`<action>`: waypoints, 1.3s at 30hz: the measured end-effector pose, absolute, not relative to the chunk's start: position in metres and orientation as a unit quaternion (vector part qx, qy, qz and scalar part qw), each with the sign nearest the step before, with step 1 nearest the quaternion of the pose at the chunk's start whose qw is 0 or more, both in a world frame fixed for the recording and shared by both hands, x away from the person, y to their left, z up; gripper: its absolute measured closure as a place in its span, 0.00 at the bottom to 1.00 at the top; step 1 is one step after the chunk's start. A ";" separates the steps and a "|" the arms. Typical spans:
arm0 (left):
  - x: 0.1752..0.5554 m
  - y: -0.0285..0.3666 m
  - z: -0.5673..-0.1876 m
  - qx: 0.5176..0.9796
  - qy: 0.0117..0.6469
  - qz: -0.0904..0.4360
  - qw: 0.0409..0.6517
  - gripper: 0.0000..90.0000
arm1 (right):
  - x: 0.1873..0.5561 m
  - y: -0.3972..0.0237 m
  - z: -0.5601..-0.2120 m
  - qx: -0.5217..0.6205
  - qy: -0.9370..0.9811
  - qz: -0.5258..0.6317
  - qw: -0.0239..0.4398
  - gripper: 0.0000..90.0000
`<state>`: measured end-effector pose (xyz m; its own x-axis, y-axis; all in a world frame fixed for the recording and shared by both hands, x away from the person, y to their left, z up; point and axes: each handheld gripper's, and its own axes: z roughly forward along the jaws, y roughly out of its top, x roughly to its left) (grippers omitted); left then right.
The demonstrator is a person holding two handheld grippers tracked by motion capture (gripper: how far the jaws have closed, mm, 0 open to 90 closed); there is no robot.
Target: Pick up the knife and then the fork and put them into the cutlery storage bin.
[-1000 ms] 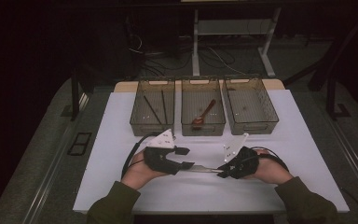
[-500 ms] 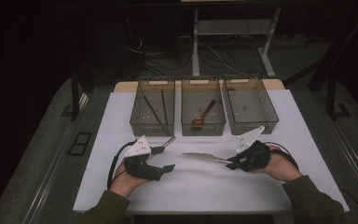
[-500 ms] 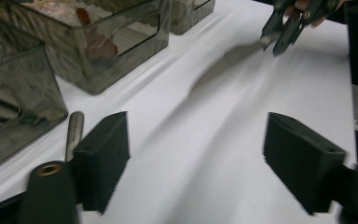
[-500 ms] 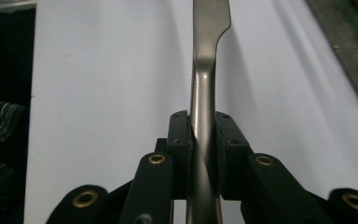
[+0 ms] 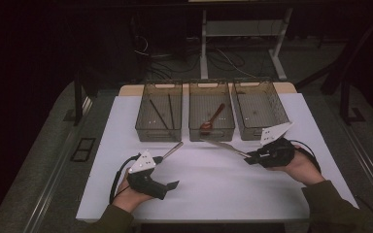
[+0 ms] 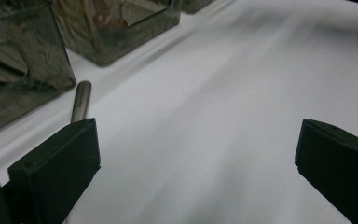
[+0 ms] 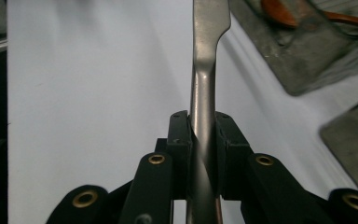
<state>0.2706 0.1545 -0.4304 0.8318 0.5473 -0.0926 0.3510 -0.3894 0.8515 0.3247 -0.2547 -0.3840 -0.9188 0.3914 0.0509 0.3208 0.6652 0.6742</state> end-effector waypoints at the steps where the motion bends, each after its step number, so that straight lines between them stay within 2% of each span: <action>1: 0.271 0.154 -0.431 0.828 0.275 0.101 0.478 0.00 | 0.325 -0.256 -0.383 0.201 0.909 0.361 0.050 0.86; 19: 0.270 0.152 -0.434 0.837 0.265 0.094 0.469 0.00 | 0.359 -0.291 -0.356 0.298 0.875 0.367 0.103 0.86; 39: 0.269 0.152 -0.434 0.840 0.257 0.091 0.470 0.00 | 0.423 -0.316 -0.342 0.402 0.844 0.327 0.136 0.86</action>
<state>0.2693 0.1517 -0.4342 0.8512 0.5172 -0.0894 0.3469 -0.4267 0.8352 0.4229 -0.3162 -0.3420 -0.6394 0.7681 0.0336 0.5904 0.4625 0.6614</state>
